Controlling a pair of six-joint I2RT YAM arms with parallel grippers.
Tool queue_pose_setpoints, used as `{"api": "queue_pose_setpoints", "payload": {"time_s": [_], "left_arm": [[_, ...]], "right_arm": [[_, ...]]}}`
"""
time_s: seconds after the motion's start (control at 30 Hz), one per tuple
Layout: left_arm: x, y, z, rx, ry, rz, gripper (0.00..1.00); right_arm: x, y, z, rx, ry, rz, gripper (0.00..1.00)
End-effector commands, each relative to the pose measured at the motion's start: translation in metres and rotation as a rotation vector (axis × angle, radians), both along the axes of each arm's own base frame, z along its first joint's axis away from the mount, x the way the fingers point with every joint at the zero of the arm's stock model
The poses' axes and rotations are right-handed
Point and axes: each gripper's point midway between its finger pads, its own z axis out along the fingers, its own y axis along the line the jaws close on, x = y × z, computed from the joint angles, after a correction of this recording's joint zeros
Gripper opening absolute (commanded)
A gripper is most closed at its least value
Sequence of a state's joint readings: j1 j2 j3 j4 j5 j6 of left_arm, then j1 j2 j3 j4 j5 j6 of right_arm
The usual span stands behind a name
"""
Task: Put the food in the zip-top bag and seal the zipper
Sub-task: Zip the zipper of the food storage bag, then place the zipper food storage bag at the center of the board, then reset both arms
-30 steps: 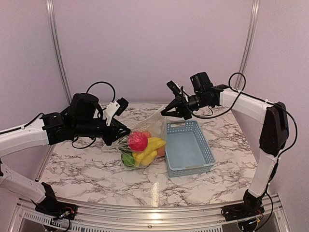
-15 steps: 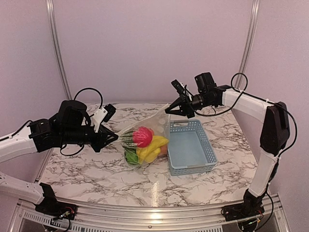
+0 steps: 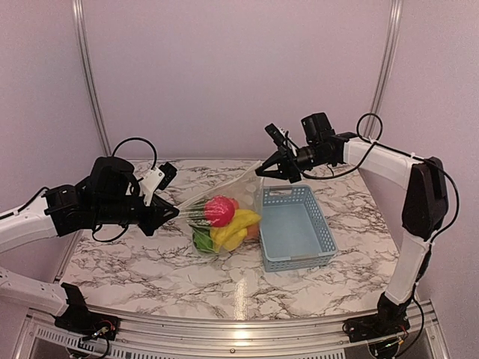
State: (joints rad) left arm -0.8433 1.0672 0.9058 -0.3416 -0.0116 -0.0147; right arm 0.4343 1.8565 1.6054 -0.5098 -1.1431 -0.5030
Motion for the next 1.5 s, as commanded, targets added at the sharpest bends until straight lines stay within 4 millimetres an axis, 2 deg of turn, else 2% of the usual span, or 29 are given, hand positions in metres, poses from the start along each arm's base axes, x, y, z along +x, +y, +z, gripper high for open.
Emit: {"api": "queue_pose_setpoints", "payload": {"time_s": [0.0,0.1,0.2,0.37,0.47,0.53,0.6,0.63,0.73,0.77,0.87,0.93,0.97,1.03,1.13,1.2,1.3,1.33,1.37,1.4,1.47], "left_arm": [[-0.005,0.03,-0.021,0.102,0.04,0.059,0.0],[0.002,0.031,-0.018,0.102,0.004,0.059,0.0],[0.017,0.028,-0.012,0.072,-0.032,0.075,0.0],[0.056,0.017,0.007,0.073,-0.105,0.085,0.0],[0.084,0.021,0.029,0.126,-0.16,0.116,0.0],[0.09,0.022,0.037,0.141,-0.178,0.111,0.0],[0.091,0.025,0.04,0.156,-0.198,0.1,0.0],[0.089,0.026,0.036,0.167,-0.198,0.092,0.0],[0.074,0.028,0.016,0.175,-0.157,0.052,0.03],[0.068,0.028,0.006,0.171,-0.127,0.035,0.06],[0.043,0.025,-0.029,0.153,0.003,-0.032,0.28],[0.031,0.028,-0.044,0.15,0.092,-0.022,0.39],[0.026,0.031,-0.047,0.154,0.123,-0.013,0.42],[0.016,0.034,-0.04,0.145,0.129,-0.008,0.47],[0.008,0.039,-0.005,0.068,0.058,0.017,0.61],[0.014,0.053,0.02,0.034,-0.013,0.101,0.72],[0.035,0.085,0.053,0.038,-0.149,0.306,0.83],[0.042,0.095,0.059,0.048,-0.183,0.375,0.86],[0.049,0.104,0.064,0.067,-0.213,0.438,0.88],[0.056,0.113,0.067,0.072,-0.225,0.509,0.91],[0.067,0.128,0.071,0.09,-0.245,0.641,0.98]], "right_arm": [[0.032,-0.015,0.007,-0.003,-0.059,-0.084,0.0],[0.037,-0.013,0.004,-0.005,-0.058,-0.088,0.0],[0.046,-0.007,0.003,0.002,-0.059,-0.091,0.0],[0.073,0.019,0.005,0.007,-0.071,-0.073,0.0],[0.089,0.029,0.018,0.035,-0.098,-0.081,0.0],[0.093,0.031,0.027,0.055,-0.12,-0.082,0.0],[0.091,0.031,0.027,0.059,-0.13,-0.078,0.0],[0.087,0.03,0.024,0.058,-0.131,-0.073,0.0],[0.066,0.027,-0.006,0.017,-0.101,-0.046,0.0],[0.056,0.029,-0.018,-0.003,-0.095,-0.033,0.05],[0.028,0.027,-0.055,-0.078,-0.054,0.01,0.17],[0.009,0.023,-0.067,-0.121,-0.006,0.056,0.21],[-0.001,0.02,-0.068,-0.136,-0.002,0.085,0.23],[-0.018,0.01,-0.061,-0.162,-0.002,0.119,0.26],[-0.036,-0.01,-0.044,-0.184,-0.036,0.105,0.31],[-0.033,-0.024,-0.028,-0.179,-0.066,0.048,0.35],[-0.005,-0.051,-0.006,-0.175,-0.079,-0.118,0.48],[0.011,-0.062,0.0,-0.178,-0.08,-0.203,0.59],[0.03,-0.076,0.004,-0.185,-0.082,-0.308,0.85],[0.048,-0.093,0.01,-0.185,-0.082,-0.421,0.97],[0.087,-0.142,0.028,-0.155,-0.081,-0.694,0.98]]}}
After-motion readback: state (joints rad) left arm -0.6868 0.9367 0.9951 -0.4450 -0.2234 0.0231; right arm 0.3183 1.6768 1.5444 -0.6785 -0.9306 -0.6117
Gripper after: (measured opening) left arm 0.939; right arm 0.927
